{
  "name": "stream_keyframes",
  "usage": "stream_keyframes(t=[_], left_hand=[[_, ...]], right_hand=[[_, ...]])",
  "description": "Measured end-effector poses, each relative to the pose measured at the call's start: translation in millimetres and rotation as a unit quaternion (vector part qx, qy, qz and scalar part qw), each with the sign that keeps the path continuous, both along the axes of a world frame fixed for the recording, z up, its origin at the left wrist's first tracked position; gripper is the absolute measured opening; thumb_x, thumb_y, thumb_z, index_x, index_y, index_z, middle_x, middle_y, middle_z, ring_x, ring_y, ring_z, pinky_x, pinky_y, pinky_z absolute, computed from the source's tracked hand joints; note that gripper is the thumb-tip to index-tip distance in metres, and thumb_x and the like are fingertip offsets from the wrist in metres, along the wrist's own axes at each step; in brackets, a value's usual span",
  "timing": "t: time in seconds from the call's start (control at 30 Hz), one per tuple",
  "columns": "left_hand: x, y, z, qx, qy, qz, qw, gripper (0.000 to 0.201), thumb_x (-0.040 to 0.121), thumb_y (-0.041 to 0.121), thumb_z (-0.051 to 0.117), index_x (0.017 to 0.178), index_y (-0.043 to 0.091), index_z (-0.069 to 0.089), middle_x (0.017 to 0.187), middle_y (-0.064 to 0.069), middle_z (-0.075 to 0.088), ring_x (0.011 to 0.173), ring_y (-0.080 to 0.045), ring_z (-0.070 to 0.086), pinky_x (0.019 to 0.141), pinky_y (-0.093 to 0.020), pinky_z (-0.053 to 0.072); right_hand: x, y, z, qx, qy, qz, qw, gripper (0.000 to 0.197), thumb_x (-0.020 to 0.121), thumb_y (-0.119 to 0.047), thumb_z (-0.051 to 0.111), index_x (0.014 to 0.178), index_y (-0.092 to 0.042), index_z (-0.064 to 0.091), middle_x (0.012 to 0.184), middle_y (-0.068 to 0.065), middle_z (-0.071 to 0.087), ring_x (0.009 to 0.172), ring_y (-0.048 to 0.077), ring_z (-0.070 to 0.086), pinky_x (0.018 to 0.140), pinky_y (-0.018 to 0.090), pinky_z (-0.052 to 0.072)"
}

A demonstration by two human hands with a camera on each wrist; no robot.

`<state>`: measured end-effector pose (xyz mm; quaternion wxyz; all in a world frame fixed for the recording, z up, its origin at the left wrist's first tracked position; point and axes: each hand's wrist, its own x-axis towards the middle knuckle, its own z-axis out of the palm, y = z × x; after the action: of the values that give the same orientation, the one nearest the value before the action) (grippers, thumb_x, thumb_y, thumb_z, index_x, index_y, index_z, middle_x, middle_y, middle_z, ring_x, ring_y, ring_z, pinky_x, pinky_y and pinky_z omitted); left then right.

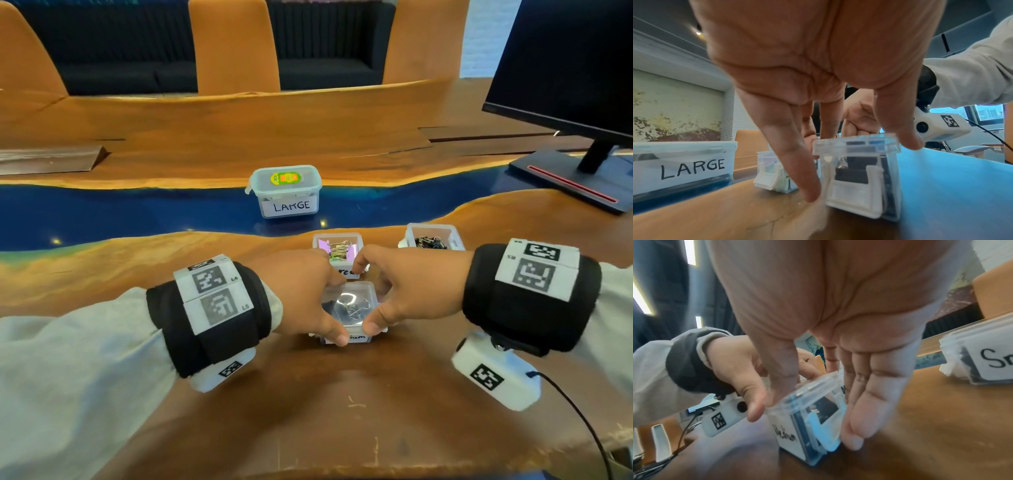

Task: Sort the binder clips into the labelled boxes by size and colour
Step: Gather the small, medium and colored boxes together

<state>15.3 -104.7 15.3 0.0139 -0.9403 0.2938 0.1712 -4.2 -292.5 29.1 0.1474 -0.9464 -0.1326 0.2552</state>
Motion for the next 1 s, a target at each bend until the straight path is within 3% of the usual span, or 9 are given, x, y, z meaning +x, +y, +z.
stream_keyframes(t=[0.1, 0.2, 0.33, 0.5, 0.6, 0.8, 0.93, 1.0], left_hand=[[-0.2, 0.7, -0.7, -0.012, 0.006, 0.008, 1.000, 0.075, 0.071, 0.076, 0.069, 0.129, 0.029, 0.062, 0.108, 0.006, 0.063, 0.098, -0.016, 0.060, 0.087, -0.040, 0.056], [-0.8, 0.9, -1.3, -0.017, 0.009, 0.014, 1.000, 0.072, 0.070, 0.076, 0.070, 0.124, 0.029, 0.065, 0.107, 0.006, 0.065, 0.097, -0.015, 0.062, 0.086, -0.039, 0.057], [-1.6, 1.1, -1.2, -0.024, 0.010, 0.022, 0.999, 0.073, 0.070, 0.076, 0.070, 0.124, 0.027, 0.065, 0.105, 0.006, 0.066, 0.095, -0.015, 0.062, 0.085, -0.040, 0.057], [-3.8, 0.9, -2.0, -0.046, 0.011, 0.028, 0.998, 0.089, 0.072, 0.071, 0.073, 0.147, 0.030, 0.048, 0.108, 0.013, 0.050, 0.098, -0.012, 0.053, 0.084, -0.028, 0.048], [-5.3, -0.8, -1.6, -0.050, 0.011, 0.031, 0.998, 0.090, 0.073, 0.070, 0.073, 0.148, 0.030, 0.047, 0.110, 0.013, 0.048, 0.099, -0.012, 0.052, 0.082, -0.027, 0.046], [-4.2, 0.0, -3.0, -0.054, 0.017, 0.032, 0.998, 0.093, 0.072, 0.071, 0.072, 0.151, 0.030, 0.044, 0.105, 0.012, 0.045, 0.096, -0.011, 0.048, 0.078, -0.024, 0.041], [-2.2, 7.6, -6.6, -0.097, 0.047, 0.039, 0.993, 0.093, 0.068, 0.071, 0.077, 0.148, 0.036, 0.046, 0.129, 0.015, 0.058, 0.111, -0.010, 0.056, 0.094, -0.029, 0.048], [-0.2, 11.6, -7.6, -0.122, 0.077, 0.045, 0.988, 0.090, 0.065, 0.071, 0.079, 0.144, 0.042, 0.049, 0.125, 0.020, 0.063, 0.110, -0.007, 0.059, 0.094, -0.027, 0.048]], right_hand=[[2.7, 2.6, 2.8, -0.027, -0.006, -0.023, 0.999, 0.086, 0.065, -0.059, 0.084, 0.133, -0.032, 0.040, 0.087, -0.007, 0.070, 0.082, 0.009, 0.065, 0.080, 0.028, 0.052], [0.5, 8.9, 7.8, -0.060, -0.037, -0.019, 0.997, 0.085, 0.066, -0.058, 0.084, 0.136, -0.028, 0.046, 0.101, -0.012, 0.057, 0.096, 0.014, 0.058, 0.082, 0.027, 0.047], [-6.4, 18.3, 10.7, -0.120, -0.068, 0.019, 0.990, 0.074, 0.074, -0.057, 0.078, 0.135, -0.024, 0.051, 0.117, -0.003, 0.062, 0.102, 0.018, 0.061, 0.086, 0.029, 0.052], [-10.9, 25.5, 4.6, -0.180, -0.107, 0.065, 0.976, 0.056, 0.090, -0.050, 0.065, 0.134, -0.016, 0.056, 0.119, 0.004, 0.065, 0.106, 0.022, 0.063, 0.080, 0.025, 0.046], [-10.1, 25.7, 1.1, -0.187, -0.111, 0.069, 0.974, 0.049, 0.095, -0.045, 0.061, 0.134, -0.015, 0.056, 0.122, 0.005, 0.064, 0.108, 0.021, 0.063, 0.081, 0.025, 0.045], [-15.4, 22.1, 6.1, -0.135, -0.123, 0.047, 0.982, 0.057, 0.087, -0.048, 0.070, 0.133, -0.019, 0.055, 0.120, 0.004, 0.065, 0.105, 0.021, 0.063, 0.080, 0.023, 0.048], [-16.9, 23.4, 10.7, -0.134, -0.126, 0.074, 0.980, 0.057, 0.085, -0.053, 0.068, 0.134, -0.027, 0.053, 0.119, -0.001, 0.062, 0.103, 0.017, 0.061, 0.080, 0.025, 0.050], [-12.0, 26.4, 13.3, -0.136, -0.125, 0.090, 0.979, 0.059, 0.081, -0.057, 0.069, 0.130, -0.026, 0.057, 0.120, -0.001, 0.061, 0.104, 0.018, 0.061, 0.085, 0.030, 0.053]])
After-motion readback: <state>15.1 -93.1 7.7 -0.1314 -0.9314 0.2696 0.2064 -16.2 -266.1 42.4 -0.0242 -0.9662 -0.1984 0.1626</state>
